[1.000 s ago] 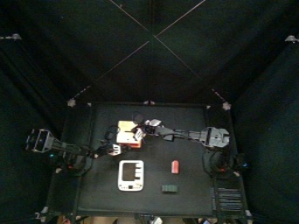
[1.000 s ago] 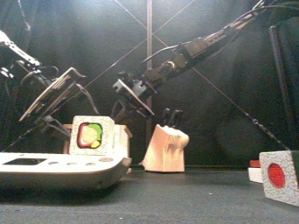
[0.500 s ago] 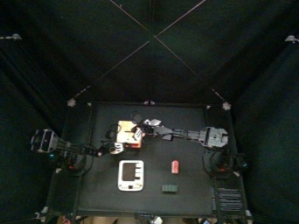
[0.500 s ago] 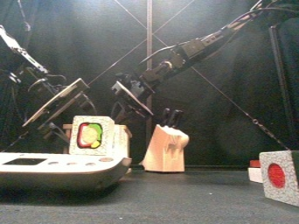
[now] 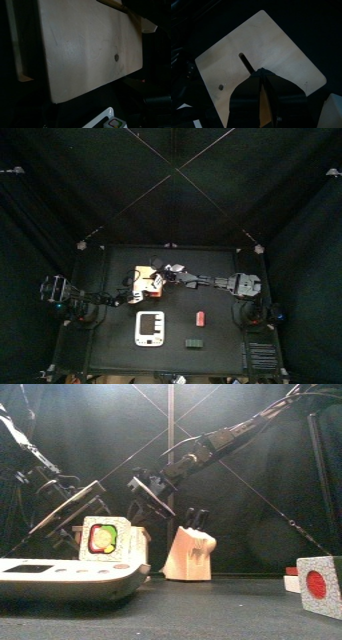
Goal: Grab drawer handl
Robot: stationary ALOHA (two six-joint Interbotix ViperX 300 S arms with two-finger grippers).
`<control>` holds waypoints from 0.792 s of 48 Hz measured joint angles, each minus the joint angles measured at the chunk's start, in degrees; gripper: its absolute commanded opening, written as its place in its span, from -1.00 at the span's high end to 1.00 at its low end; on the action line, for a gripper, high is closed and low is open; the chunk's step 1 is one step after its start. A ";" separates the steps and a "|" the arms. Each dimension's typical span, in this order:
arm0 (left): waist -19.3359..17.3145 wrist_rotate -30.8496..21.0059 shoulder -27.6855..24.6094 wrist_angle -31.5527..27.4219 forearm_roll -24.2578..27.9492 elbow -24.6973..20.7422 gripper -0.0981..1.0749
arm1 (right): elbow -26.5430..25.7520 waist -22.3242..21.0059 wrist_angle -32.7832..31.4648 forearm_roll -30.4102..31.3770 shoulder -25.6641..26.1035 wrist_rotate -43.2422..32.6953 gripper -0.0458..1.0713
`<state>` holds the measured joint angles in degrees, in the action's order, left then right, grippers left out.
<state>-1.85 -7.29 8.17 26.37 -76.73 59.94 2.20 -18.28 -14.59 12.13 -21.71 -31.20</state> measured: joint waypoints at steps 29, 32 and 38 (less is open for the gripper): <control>-0.44 0.00 -1.85 -1.67 -0.97 -1.14 -0.06 | 0.09 0.00 -0.26 -0.09 0.00 0.00 0.12; -0.35 -0.09 -1.85 -1.67 -0.97 -1.14 -0.06 | 0.18 0.00 -0.26 -0.09 0.00 0.00 0.12; -0.18 0.00 -1.76 -1.85 -1.05 -1.14 -0.06 | 0.18 0.00 -0.26 -0.18 0.00 -0.09 0.12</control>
<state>-2.02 -7.29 6.42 24.52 -77.78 58.80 2.37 -18.28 -14.85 11.95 -21.71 -31.29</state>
